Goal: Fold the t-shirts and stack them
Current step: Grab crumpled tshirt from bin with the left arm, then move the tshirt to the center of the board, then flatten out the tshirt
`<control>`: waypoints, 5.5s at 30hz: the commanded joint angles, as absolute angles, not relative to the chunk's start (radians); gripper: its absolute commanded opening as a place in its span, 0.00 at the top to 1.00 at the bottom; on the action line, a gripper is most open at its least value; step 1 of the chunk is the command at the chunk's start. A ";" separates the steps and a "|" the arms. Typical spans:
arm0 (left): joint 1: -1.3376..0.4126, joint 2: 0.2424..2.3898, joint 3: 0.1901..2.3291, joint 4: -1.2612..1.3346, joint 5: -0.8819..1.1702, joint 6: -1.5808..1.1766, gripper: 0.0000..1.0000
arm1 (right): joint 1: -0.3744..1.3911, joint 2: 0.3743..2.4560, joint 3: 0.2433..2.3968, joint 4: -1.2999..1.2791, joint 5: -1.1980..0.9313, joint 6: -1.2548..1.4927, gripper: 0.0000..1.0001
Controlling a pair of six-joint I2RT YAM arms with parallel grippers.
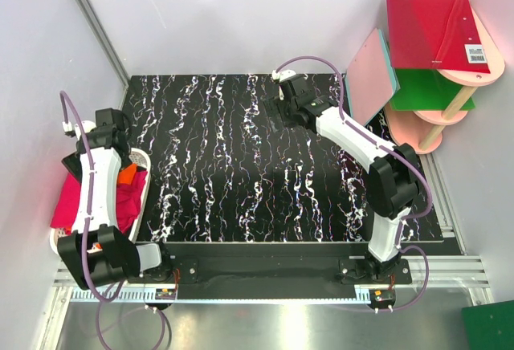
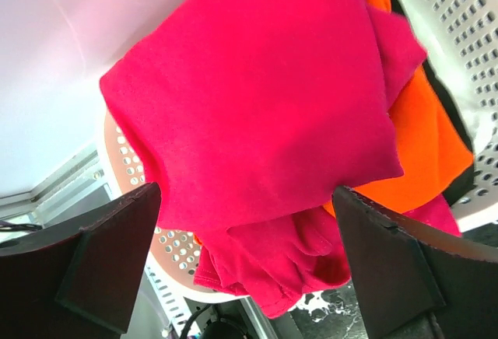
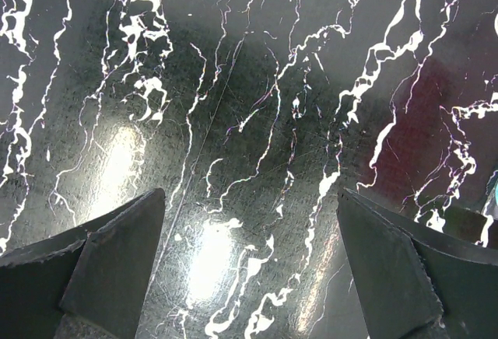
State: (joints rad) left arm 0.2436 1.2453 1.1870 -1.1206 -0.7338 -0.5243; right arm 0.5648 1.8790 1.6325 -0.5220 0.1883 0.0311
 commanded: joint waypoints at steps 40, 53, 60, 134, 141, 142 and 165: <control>0.088 1.124 1.267 -0.658 0.183 -0.577 1.00 | 0.577 1.829 1.753 -0.541 0.264 0.055 0.00; -0.490 1.610 1.966 -0.678 0.679 -0.560 1.00 | 0.575 1.701 1.957 -0.419 0.514 0.012 0.00; -0.621 1.816 2.296 -0.675 0.781 -0.660 1.00 | 0.577 1.626 1.913 -0.301 0.609 -0.080 0.00; 0.147 1.640 1.362 -0.930 0.189 -0.508 0.01 | 0.907 2.276 1.885 -0.954 0.240 0.164 0.17; 0.146 1.635 1.332 -0.928 0.189 -0.508 0.01 | 0.910 2.257 1.925 -0.953 0.224 0.133 1.00; 0.146 1.635 1.327 -0.928 0.187 -0.508 0.01 | 0.910 2.229 1.921 -0.954 0.192 0.130 1.00; 0.095 1.703 1.393 -0.922 0.201 -0.515 0.08 | 0.649 2.273 2.224 -1.011 0.554 0.127 0.99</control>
